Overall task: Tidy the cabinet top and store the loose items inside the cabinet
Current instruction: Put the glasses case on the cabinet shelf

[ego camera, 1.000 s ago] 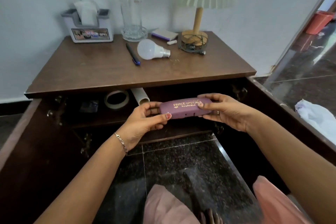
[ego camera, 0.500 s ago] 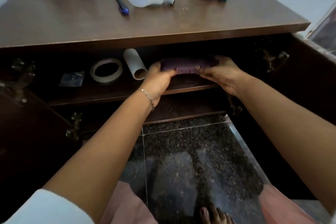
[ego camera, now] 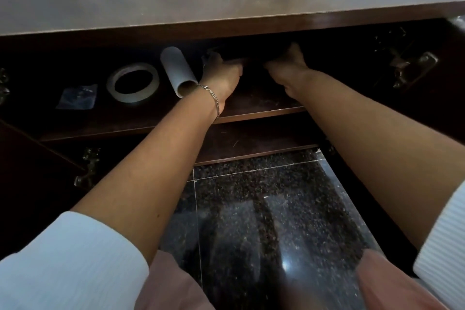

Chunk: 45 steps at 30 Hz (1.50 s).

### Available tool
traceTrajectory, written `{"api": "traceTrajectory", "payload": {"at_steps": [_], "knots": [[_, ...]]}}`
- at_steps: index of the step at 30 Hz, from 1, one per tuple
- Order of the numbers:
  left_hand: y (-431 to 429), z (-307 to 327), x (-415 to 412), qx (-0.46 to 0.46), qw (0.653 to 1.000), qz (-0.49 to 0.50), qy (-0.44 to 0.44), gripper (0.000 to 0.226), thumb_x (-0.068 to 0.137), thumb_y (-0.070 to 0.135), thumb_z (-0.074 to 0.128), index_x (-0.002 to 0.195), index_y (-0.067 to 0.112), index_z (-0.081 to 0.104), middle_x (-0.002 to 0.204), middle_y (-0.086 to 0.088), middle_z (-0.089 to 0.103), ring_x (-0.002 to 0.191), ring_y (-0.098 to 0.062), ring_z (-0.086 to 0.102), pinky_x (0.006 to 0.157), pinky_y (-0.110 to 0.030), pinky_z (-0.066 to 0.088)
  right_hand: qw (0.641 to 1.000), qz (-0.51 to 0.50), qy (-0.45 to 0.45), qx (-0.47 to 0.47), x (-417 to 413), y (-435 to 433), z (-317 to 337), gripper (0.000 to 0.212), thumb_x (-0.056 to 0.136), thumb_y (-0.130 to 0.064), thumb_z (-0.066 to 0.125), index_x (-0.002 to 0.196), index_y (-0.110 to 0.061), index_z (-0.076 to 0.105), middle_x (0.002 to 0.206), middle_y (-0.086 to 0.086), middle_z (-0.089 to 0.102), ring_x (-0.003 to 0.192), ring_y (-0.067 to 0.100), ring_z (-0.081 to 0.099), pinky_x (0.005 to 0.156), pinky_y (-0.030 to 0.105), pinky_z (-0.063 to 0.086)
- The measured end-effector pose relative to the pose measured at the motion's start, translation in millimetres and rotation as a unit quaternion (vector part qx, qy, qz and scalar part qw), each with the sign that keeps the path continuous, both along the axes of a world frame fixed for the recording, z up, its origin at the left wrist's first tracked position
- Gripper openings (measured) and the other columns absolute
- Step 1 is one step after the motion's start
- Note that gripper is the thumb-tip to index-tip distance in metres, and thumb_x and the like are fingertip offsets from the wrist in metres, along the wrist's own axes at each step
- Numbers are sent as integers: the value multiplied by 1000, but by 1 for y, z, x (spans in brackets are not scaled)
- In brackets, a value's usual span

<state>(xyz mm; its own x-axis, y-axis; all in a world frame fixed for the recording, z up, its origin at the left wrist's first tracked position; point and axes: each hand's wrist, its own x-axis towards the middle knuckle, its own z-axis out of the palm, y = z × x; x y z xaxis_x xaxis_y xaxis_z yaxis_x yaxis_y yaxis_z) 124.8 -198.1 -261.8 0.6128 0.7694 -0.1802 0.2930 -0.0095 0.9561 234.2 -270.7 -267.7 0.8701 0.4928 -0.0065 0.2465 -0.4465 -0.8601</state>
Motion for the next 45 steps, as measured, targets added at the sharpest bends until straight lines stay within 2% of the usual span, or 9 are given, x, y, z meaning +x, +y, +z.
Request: {"api": "traceTrajectory", "payload": {"at_steps": [4, 8, 13, 16, 21, 24, 29, 38, 45], "knots": [[3, 1, 1, 12, 1000, -13, 15, 87, 52, 20, 51, 137, 4, 39, 145, -16, 40, 132, -27, 41, 108, -37, 38, 998, 3, -26, -59, 2, 6, -3, 36, 93, -24, 55, 129, -18, 53, 125, 5, 60, 116, 23, 56, 97, 34, 49], [-3, 3, -3, 24, 999, -24, 25, 66, 80, 11, 59, 140, 3, 33, 142, -17, 43, 131, -28, 42, 108, -34, 38, 997, 19, -30, -75, 3, -1, -6, 40, 93, -25, 55, 132, -19, 52, 125, 5, 60, 114, 22, 56, 94, 32, 51], [-21, 2, -17, 100, 994, -38, 16, 66, 88, 6, 51, 147, 8, 21, 144, -7, 38, 110, -13, 52, 65, 0, 41, 998, 0, -46, -53, -2, -26, -7, 59, 84, -29, 68, 138, -22, 45, 135, 4, 52, 130, 26, 44, 107, 36, 41], [-37, 6, -36, 133, 990, -42, 5, 66, 89, 9, 50, 148, 12, 20, 140, -9, 42, 104, -14, 53, 77, -16, 44, 997, -8, -68, -19, -13, -51, -6, 59, 81, -25, 70, 136, -19, 48, 133, 5, 56, 127, 27, 47, 107, 39, 41], [-58, 15, -72, 176, 980, -94, 21, 73, 91, 13, 52, 151, 13, 10, 159, -4, 14, 144, -13, 15, 103, -12, 15, 997, -2, -53, 62, -48, -90, 5, 48, 84, -13, 64, 131, -17, 55, 127, -4, 60, 109, 8, 54, 85, 18, 44], [-65, 26, -97, 221, 968, -115, 18, 72, 90, 16, 56, 150, 18, 17, 156, 1, 24, 143, -10, 20, 108, -16, 17, 994, 21, -60, 90, -73, -106, 20, 40, 87, -11, 62, 126, -20, 59, 122, -9, 61, 105, 6, 56, 80, 15, 44], [-70, 68, -133, 319, 941, -103, -57, 46, 86, 17, 61, 130, 27, 49, 114, 14, 63, 103, 2, 56, 88, -12, 43, 982, 33, -89, 166, -106, -108, 68, 27, 88, -7, 60, 113, -16, 63, 110, -8, 66, 91, 4, 62, 83, 15, 50], [-17, 143, -151, 365, 927, 3, -82, 9, 84, 21, 64, 80, 29, 67, 72, 8, 64, 63, -1, 55, 58, -7, 42, 957, 74, -133, 245, -126, -73, 136, 29, 81, -2, 54, 96, -25, 63, 87, -8, 66, 67, 1, 56, 65, 14, 49], [46, 142, -122, 383, 913, 39, 138, 47, 83, 38, 61, 127, 22, 53, 125, -9, 56, 121, -26, 46, 104, -41, 37, 950, 85, -276, 116, -100, -25, 155, 38, 78, -9, 65, 115, -15, 60, 114, 3, 56, 105, 18, 53, 95, 34, 44]]}}
